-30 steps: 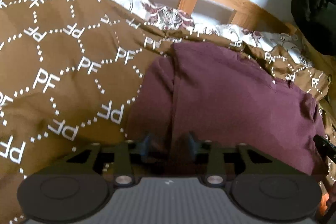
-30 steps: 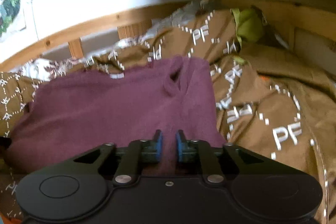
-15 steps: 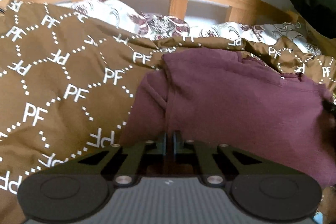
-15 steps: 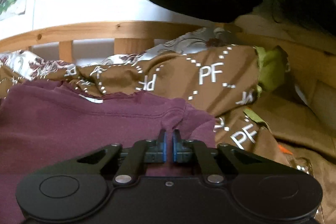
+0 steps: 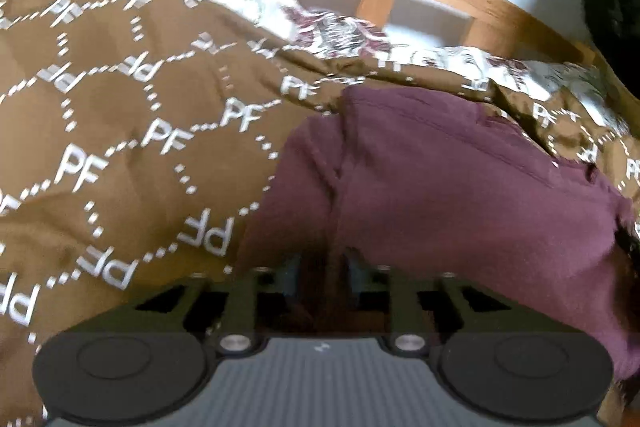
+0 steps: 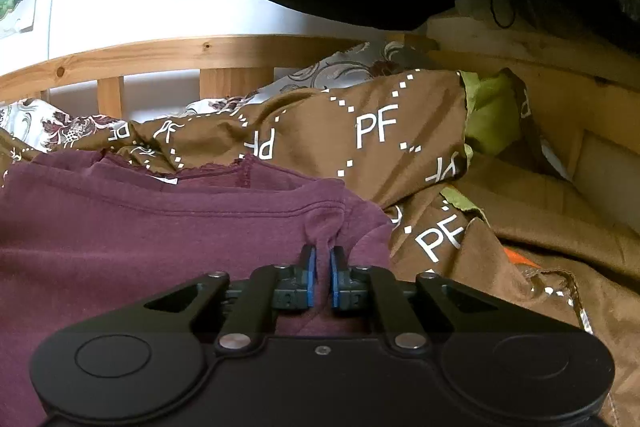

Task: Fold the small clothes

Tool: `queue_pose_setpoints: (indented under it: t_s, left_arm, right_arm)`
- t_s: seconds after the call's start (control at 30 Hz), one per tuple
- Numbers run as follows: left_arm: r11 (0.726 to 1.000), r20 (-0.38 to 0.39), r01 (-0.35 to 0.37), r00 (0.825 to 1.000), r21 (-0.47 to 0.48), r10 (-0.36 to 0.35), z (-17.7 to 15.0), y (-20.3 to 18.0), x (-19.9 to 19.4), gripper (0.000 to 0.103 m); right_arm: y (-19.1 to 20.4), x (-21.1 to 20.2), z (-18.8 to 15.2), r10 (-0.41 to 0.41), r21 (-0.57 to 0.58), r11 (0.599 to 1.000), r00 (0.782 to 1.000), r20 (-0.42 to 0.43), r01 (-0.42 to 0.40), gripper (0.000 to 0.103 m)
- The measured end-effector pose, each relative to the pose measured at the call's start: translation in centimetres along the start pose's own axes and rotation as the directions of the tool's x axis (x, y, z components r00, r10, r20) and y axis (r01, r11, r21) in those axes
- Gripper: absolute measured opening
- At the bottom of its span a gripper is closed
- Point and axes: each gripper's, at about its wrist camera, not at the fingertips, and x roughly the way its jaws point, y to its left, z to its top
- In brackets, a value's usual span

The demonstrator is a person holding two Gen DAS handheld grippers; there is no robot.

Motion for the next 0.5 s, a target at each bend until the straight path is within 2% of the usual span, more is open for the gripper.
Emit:
queue_pose_setpoints:
  t_s: [0.17, 0.27, 0.37, 0.47, 0.5]
  left_arm:
    - [0.997, 0.034, -0.065, 0.997, 0.035, 0.064, -0.1, -0.4, -1.2, 0.079]
    - [0.994, 0.06, -0.097, 0.994, 0.046, 0.095, -0.1, -0.6, -1.8, 0.092]
    - [0.993, 0.066, -0.109, 0.992, 0.035, 0.106, 0.1, -0.6, -2.1, 0.1]
    - [0.993, 0.057, -0.114, 0.992, 0.0, 0.114, 0.2, -0.1, -2.0, 0.102]
    - [0.993, 0.053, -0.115, 0.992, -0.014, 0.116, 0.2, 0.1, -1.9, 0.102]
  right_arm:
    - [0.2, -0.3, 0.1, -0.001, -0.013, 1.0, 1.0, 0.012, 0.001, 0.013]
    - [0.4, -0.6, 0.1, -0.002, -0.026, 1.0, 1.0, 0.021, 0.002, 0.015]
    - [0.7, -1.2, 0.2, -0.001, -0.043, 0.999, 0.999, 0.033, 0.002, 0.022]
    - [1.0, -1.8, 0.3, 0.002, -0.053, 0.999, 0.999, 0.043, 0.0, 0.037]
    - [1.1, -2.0, 0.4, 0.003, -0.057, 0.998, 0.999, 0.049, 0.0, 0.045]
